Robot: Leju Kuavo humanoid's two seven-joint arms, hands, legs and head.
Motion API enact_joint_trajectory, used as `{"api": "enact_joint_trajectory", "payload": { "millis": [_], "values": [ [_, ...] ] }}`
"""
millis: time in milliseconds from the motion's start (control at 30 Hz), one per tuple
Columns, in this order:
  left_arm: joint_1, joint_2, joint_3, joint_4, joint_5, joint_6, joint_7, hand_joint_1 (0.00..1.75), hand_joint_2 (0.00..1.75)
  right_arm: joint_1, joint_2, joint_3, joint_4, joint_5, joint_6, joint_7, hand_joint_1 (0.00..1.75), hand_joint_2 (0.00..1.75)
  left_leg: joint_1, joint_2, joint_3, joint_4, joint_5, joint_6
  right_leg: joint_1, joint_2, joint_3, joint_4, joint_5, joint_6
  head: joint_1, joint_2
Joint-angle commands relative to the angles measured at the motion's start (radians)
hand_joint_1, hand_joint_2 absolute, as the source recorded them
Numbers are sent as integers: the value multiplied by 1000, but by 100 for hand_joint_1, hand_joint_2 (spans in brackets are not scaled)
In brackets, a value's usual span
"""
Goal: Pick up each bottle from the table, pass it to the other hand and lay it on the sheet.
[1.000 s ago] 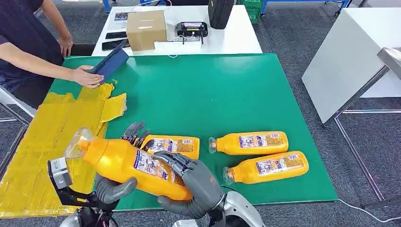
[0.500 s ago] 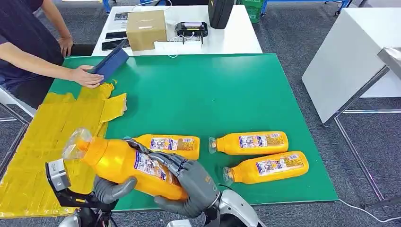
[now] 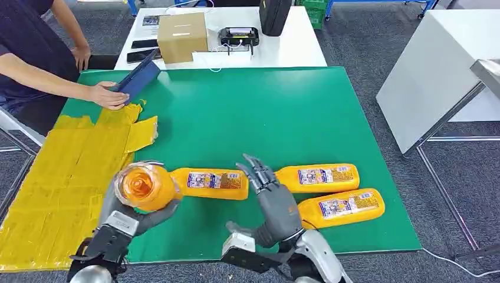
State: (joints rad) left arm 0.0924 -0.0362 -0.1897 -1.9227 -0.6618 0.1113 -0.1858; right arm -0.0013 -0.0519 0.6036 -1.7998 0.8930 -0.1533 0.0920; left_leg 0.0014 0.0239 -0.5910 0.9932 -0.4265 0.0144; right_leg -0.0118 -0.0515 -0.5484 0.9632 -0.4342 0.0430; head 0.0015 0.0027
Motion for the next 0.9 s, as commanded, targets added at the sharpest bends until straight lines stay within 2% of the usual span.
{"api": "enact_joint_trajectory", "payload": {
  "millis": [33,167,267,300,433,567,700,900],
  "values": [
    [-85,81,118,118,-370,98,33,175,175,-97,-51,-195,69,-18,122,32,0,0,0,0,3,-1,0,-1,0,4,2,-1,0,-1,0,0],
    [-84,78,117,122,-372,102,30,175,175,-90,-44,-195,71,-20,122,26,0,0,0,-1,2,-1,0,-1,0,3,2,-1,0,-1,0,0],
    [-117,186,95,196,-574,101,118,175,175,-132,-64,-198,135,-16,158,50,0,0,0,-1,2,-1,0,-1,0,3,2,-1,0,-1,0,0],
    [-148,230,92,257,-657,98,151,175,175,-163,-63,-206,186,-35,176,56,0,175,0,-1,4,-1,0,-1,0,5,4,-1,0,-2,0,0],
    [-271,325,65,487,-695,-8,197,175,175,-267,-39,-212,358,-122,229,56,0,175,1,-1,4,-2,2,-2,0,5,3,-1,2,-2,0,0],
    [-358,376,14,645,-666,-81,193,175,175,-347,-17,-189,451,-154,234,64,0,175,1,-1,2,-1,4,-2,1,3,0,0,3,-4,0,0],
    [-356,386,4,652,-656,-89,187,175,175,-353,-15,-180,449,-156,234,65,0,175,1,0,1,-1,5,-3,1,3,0,2,3,-4,0,0],
    [-371,434,-63,722,-595,-151,128,175,175,-406,9,-132,515,-160,240,72,0,175,1,0,0,-1,4,-4,0,5,0,2,2,-4,0,0]
  ]
}}
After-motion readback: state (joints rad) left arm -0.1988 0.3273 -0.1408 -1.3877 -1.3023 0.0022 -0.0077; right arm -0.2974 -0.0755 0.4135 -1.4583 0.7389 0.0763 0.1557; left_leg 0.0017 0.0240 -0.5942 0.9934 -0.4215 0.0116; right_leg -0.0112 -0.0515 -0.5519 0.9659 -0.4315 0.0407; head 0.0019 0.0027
